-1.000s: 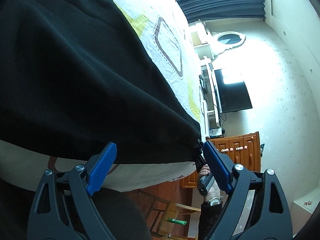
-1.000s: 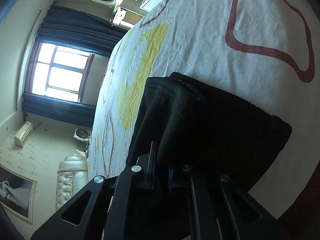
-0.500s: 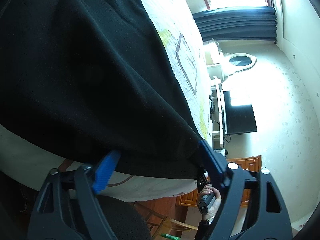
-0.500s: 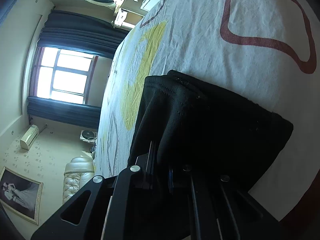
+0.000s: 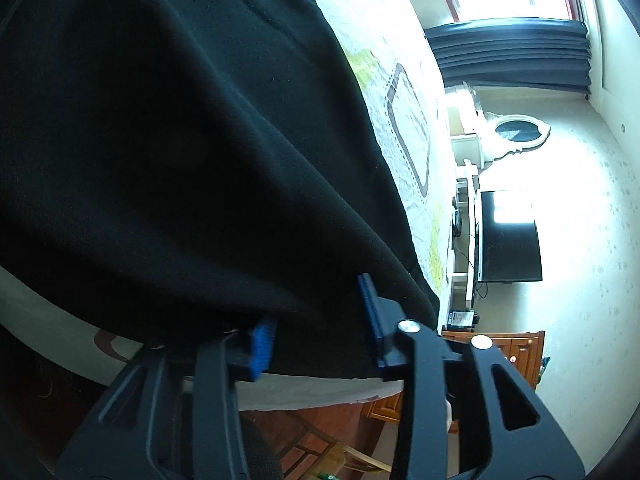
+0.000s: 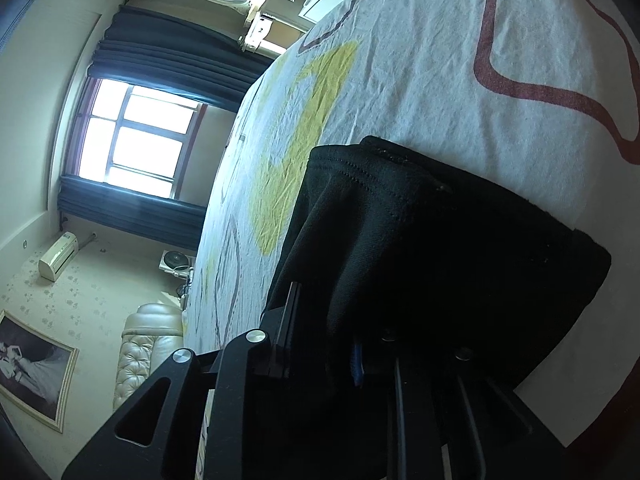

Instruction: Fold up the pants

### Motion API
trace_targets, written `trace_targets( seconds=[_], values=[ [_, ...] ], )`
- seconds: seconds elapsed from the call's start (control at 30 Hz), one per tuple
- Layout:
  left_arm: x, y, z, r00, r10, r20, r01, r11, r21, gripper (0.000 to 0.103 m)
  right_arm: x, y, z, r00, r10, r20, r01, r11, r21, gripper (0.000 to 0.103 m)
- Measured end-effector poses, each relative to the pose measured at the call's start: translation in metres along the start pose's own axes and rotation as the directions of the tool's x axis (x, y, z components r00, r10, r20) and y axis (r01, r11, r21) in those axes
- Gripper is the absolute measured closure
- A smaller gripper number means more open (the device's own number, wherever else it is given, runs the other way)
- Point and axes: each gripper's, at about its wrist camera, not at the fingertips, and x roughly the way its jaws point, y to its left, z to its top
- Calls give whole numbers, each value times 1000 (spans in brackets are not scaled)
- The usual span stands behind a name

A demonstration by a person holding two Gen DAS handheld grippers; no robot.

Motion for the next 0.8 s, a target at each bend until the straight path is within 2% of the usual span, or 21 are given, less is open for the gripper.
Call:
trace_targets(
  seconds=[0.07,0.13,0.23,0.4,0.47,0.57,0.67,0.73,0.8],
  values=[
    [-1,8,0,1000,15,-8,-15,1000,-21,95,-4,-1,-1,1000,12,9,-12,1000,2,93],
    [-4,13,-1,1000,0,-18,-1,999,-46,95,-10,-3,0,999,38,14,-38,999,34,93],
    [-11,9,-4,1000,3,-7,-3,1000,-26,96,-23,-3,2,998,59,26,-60,997,51,93],
    [-22,-2,-7,1000,-16,-3,16,1000,11,96,-54,-1,6,996,61,58,-63,998,22,93],
    [-20,-1,-8,1000,-18,-16,19,1000,14,96,-63,-6,7,997,37,69,-38,999,16,93],
    [-11,9,-9,999,-3,-37,3,1000,-4,96,-58,-21,6,999,32,9,-32,999,26,93],
    [-5,16,-11,999,-10,-44,8,999,-44,96,-51,-29,0,999,37,-21,-35,998,56,90],
    [-5,13,-10,999,-1,-35,0,1000,-19,95,-44,-32,-2,998,53,-36,-50,995,81,76],
    [-4,8,-9,1000,13,-24,-13,1000,7,95,-38,-32,-3,997,66,-42,-62,994,90,75]
  ],
)
